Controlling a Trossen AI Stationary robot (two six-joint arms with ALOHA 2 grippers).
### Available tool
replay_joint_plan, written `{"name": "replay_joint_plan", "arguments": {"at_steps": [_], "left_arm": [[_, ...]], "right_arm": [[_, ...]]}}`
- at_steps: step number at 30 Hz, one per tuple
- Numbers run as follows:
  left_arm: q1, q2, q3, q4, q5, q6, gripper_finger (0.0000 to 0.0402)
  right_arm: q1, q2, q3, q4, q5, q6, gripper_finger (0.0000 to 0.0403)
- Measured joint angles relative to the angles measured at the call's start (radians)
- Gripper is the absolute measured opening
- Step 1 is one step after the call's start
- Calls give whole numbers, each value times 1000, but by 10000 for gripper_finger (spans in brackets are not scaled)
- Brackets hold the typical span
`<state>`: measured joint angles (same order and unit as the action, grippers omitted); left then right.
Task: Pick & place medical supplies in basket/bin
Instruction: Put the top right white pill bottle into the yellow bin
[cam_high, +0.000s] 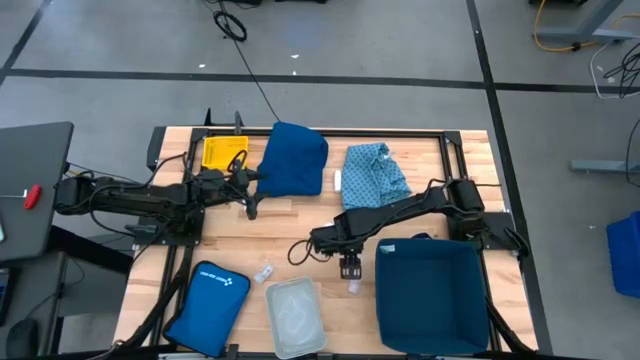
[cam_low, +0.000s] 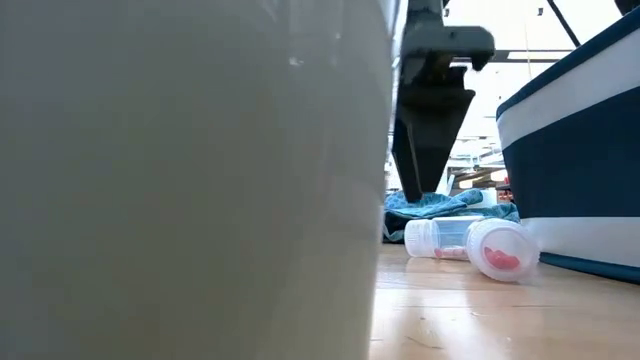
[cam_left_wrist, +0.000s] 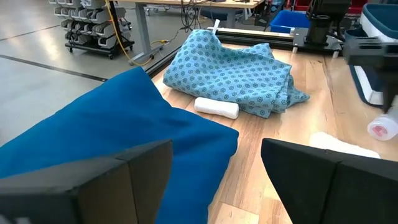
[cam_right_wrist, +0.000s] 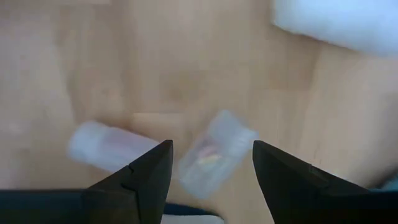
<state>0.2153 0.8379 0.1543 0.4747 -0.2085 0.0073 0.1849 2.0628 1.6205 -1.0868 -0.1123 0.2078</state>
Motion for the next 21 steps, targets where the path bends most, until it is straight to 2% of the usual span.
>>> {"name": "replay_joint_plan", "arguments": {"at_steps": [10,21], "left_arm": [[0,0,0,0,0,5,250],[0,0,0,0,0,7,250]], "right_arm": [[-11,0,-91,30,19,47,231],[-6,0,-92,86,7,-1,231]]}}
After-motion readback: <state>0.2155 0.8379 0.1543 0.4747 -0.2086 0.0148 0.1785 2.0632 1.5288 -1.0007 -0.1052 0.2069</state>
